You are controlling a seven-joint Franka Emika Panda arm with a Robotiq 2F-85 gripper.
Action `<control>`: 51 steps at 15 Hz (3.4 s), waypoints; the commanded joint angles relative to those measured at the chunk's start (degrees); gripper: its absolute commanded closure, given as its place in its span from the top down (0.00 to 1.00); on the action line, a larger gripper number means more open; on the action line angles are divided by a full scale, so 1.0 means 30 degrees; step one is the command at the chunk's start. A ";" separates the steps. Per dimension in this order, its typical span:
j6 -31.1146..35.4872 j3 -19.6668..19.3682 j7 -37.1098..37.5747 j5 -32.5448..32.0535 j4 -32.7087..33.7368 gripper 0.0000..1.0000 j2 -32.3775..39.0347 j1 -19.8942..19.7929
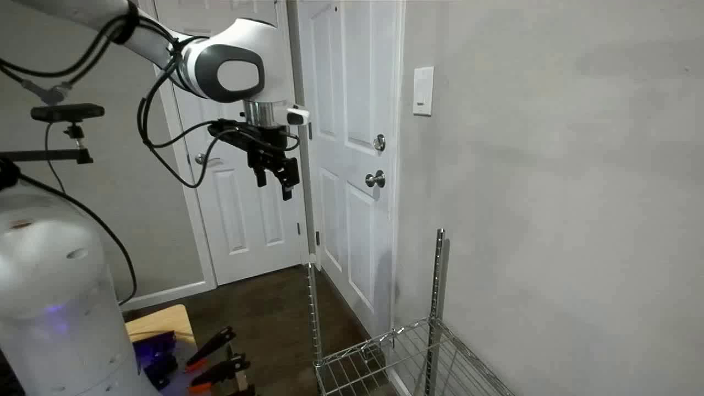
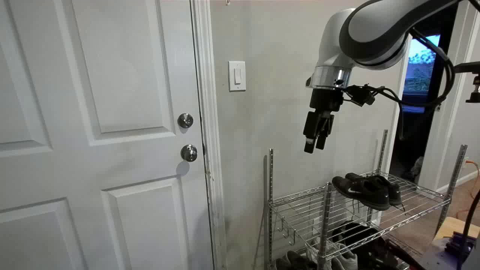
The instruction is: Flip the switch to turn off the light
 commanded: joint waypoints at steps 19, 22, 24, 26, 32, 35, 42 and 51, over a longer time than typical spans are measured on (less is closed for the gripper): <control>0.9866 0.1048 0.1935 -0.0655 0.1118 0.87 0.2502 -0.1325; 1.2768 0.1838 0.3044 -0.1821 0.1431 0.60 0.3127 -0.2109; 1.4152 0.2363 0.3899 -0.2843 0.1580 0.47 0.3499 -0.2896; 1.5130 0.2943 0.4694 -0.3910 0.1748 0.34 0.3852 -0.3844; 1.7438 0.5692 0.6734 -0.6413 0.2738 0.02 0.4439 -0.7960; 1.8179 0.7265 0.7537 -0.7147 0.3519 0.00 0.4535 -1.0176; 1.7770 1.1061 0.7869 -0.8008 0.6317 0.02 0.5523 -1.4174; 1.6819 1.4768 0.7616 -0.8197 0.9371 0.02 0.7622 -1.8055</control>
